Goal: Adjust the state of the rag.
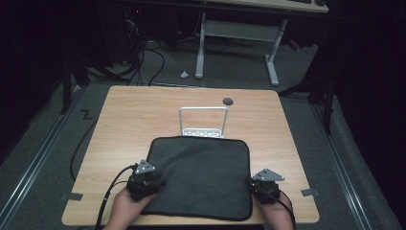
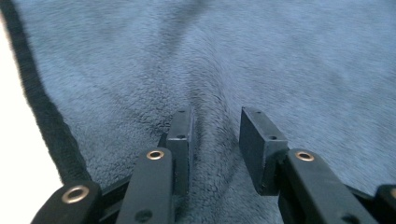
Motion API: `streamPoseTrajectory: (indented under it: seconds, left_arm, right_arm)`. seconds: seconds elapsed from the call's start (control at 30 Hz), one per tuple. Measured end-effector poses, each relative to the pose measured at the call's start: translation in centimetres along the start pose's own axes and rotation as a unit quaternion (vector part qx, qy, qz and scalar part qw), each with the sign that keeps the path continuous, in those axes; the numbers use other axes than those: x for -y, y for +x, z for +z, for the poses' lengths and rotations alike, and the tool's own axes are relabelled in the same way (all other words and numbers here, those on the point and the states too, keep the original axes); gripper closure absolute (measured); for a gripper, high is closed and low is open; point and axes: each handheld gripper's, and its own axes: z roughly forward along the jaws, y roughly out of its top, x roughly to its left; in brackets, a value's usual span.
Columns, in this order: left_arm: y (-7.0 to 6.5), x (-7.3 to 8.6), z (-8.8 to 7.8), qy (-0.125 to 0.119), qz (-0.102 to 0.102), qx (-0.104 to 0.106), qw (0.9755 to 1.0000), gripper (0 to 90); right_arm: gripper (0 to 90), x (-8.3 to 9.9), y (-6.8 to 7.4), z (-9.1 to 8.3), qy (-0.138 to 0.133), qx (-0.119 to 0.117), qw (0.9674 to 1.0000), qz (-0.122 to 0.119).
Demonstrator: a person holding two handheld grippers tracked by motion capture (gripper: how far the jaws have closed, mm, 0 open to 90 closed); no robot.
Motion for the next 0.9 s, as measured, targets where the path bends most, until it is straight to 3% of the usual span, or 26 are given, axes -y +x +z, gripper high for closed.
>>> streamPoseTrajectory:
  seconds: [0.03, 0.07, 0.1, 0.13, 0.23, 0.33, 0.43, 0.6, 0.8, 0.9]
  left_arm:
    - [0.0, 0.0, 0.0, 0.000, 0.000, 0.000, 1.0000, 65.8]
    - [-1.0, 0.3, 0.0, 0.007, 0.003, 0.027, 0.9996, 65.8]
    - [-1.0, 0.3, 0.0, 0.007, 0.003, 0.027, 0.9996, 65.8]
    - [-2.1, 0.4, 0.1, 0.019, 0.005, 0.060, 0.9980, 65.8]
    - [-3.1, 0.4, 0.4, 0.025, 0.014, 0.085, 0.9959, 65.5]
    - [-2.9, 0.1, 0.4, 0.004, 0.033, 0.057, 0.9978, 62.6]
    - [-1.3, -0.2, 0.2, -0.020, 0.000, 0.043, 0.9989, 59.9]
    - [0.2, 0.2, 0.3, -0.021, -0.016, 0.028, 0.9993, 59.2]
    - [0.4, -0.2, 1.1, -0.032, -0.011, 0.018, 0.9993, 62.0]
    - [0.3, -0.8, 1.8, -0.036, 0.009, 0.007, 0.9993, 64.0]
  right_arm:
    - [90.0, 0.3, -0.2, -0.3, 0.000, 0.003, 1.0000, 0.002]
    - [90.0, 0.5, -0.4, -0.5, 0.002, 0.007, 1.0000, 0.005]
    - [90.0, 0.5, -0.4, -0.5, 0.002, 0.007, 1.0000, 0.005]
    - [90.0, 1.2, -1.1, -1.2, 0.004, 0.021, 0.9997, 0.010]
    - [89.4, 1.8, -2.1, -1.8, 0.007, 0.039, 0.9990, 0.022]
    - [83.6, 1.9, -2.8, -2.0, 0.006, 0.055, 0.9978, 0.036]
    - [79.3, 1.5, -2.2, -1.7, -0.007, 0.033, 0.9989, 0.031]
    - [72.1, 0.9, -1.0, -1.1, -0.017, 0.014, 0.9996, 0.017]
    - [69.5, 1.0, -1.2, -0.7, -0.013, 0.013, 0.9990, 0.040]
    - [70.2, 1.1, -1.6, -0.7, -0.011, 0.024, 0.9987, 0.044]
